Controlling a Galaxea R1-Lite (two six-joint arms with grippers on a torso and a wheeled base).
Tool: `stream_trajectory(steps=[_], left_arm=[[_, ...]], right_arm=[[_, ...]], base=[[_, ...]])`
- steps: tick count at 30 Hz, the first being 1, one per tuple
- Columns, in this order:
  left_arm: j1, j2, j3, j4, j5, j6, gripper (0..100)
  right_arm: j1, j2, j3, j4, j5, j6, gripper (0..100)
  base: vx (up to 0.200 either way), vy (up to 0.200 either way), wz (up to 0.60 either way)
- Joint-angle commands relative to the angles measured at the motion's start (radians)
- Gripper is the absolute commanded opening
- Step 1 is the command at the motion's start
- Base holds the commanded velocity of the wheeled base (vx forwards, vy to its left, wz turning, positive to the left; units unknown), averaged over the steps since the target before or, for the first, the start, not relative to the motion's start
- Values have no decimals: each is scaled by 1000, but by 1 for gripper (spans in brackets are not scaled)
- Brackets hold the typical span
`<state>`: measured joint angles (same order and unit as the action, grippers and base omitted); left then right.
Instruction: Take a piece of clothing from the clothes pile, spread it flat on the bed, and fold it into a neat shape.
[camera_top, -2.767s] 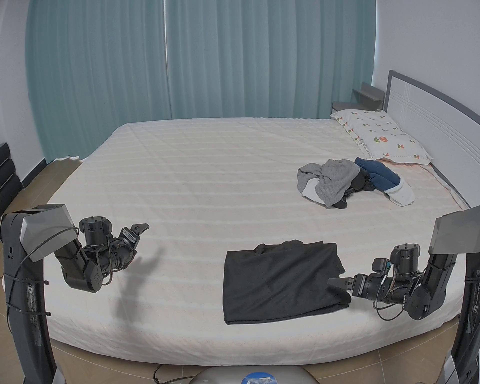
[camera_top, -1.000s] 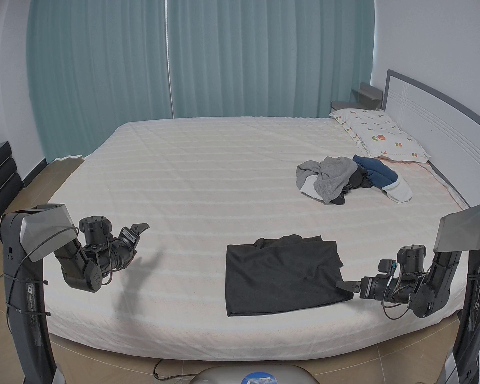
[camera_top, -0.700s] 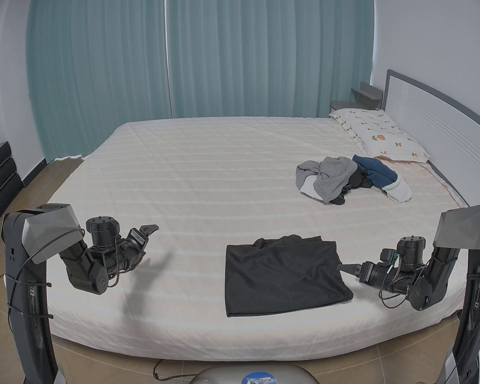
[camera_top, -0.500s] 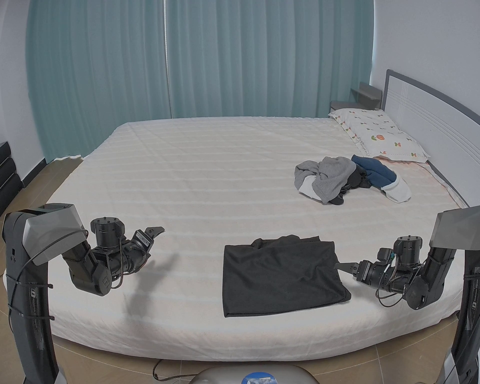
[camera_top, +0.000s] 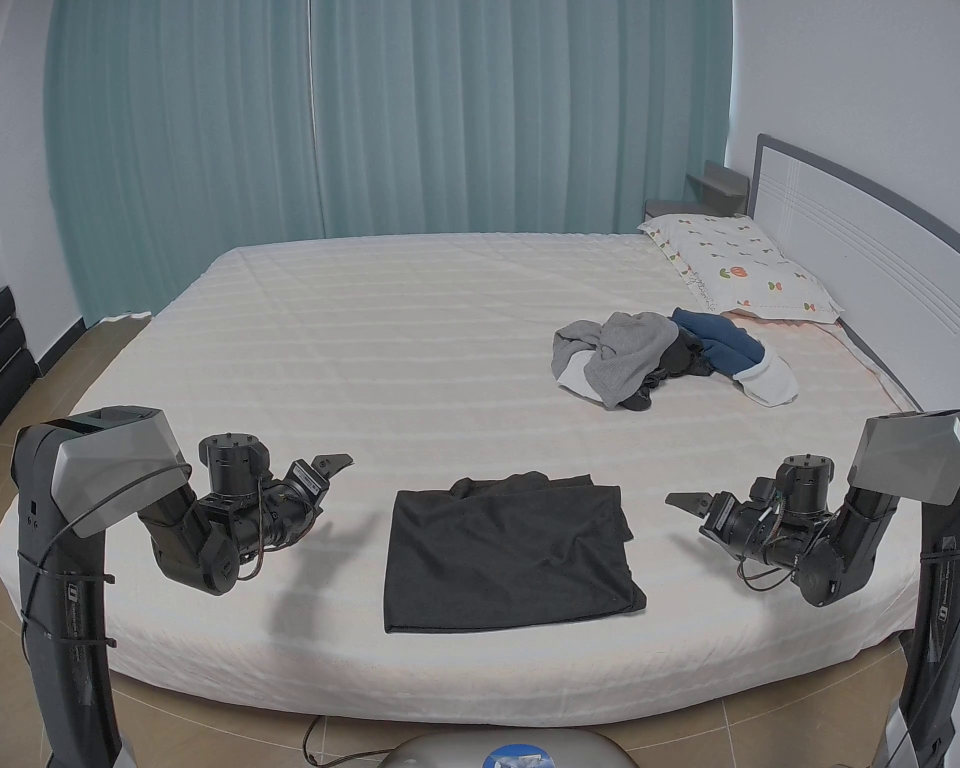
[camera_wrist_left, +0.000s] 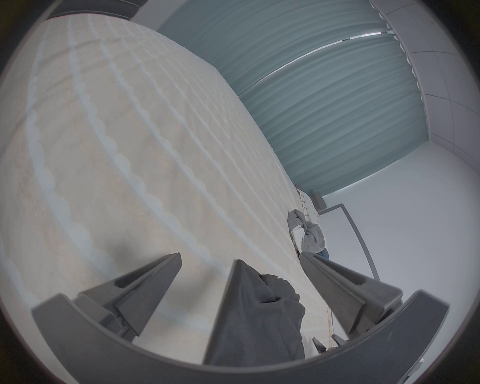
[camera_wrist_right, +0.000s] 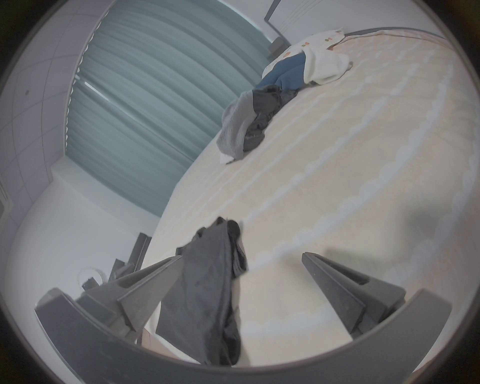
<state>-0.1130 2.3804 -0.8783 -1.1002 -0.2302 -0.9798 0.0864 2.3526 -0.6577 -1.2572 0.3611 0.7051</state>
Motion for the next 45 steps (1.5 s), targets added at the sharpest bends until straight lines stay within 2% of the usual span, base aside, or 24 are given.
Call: stream_trajectory(steps=[1,6,8,10,12,14,20,26,30,38,39,41,42,45], left_arm=[[-40,5,-2,-1,3,1,100],[-109,8,-5,2,6,6,100],[-122,14,-8,2,6,10,100],[-145,40,-25,2,8,50,100],[-159,77,-48,3,32,148,100],[-165,100,-68,17,60,193,100],[-175,145,-194,131,111,208,100],[-194,204,-350,240,204,208,100],[-198,204,-369,290,216,207,100],[-201,204,-369,289,219,202,100],[-201,204,-369,287,221,201,0],[-201,204,-369,286,239,201,0],[-201,204,-369,286,241,201,0],[-203,206,-369,283,276,199,0]], right_arm=[[69,25,-79,7,-62,51,100],[118,91,-148,2,-163,56,100],[128,97,-163,9,-179,56,100],[154,116,-184,9,-202,56,100],[187,140,-235,15,-235,53,100],[202,142,-263,29,-264,47,100],[219,145,-379,134,-275,47,100],[227,182,-476,197,-275,48,100],[236,221,-528,214,-300,47,100],[248,243,-540,237,-306,48,100],[248,243,-539,240,-306,48,100],[250,243,-539,245,-306,48,100],[250,243,-539,246,-306,48,0],[251,238,-543,285,-307,47,0]], base=[[0,0,0],[0,0,0],[0,0,0],[0,0,0],[0,0,0],[0,0,0],[0,0,0],[0,0,0],[0,0,0],[0,0,0],[0,0,0],[0,0,0],[0,0,0],[0,0,0]])
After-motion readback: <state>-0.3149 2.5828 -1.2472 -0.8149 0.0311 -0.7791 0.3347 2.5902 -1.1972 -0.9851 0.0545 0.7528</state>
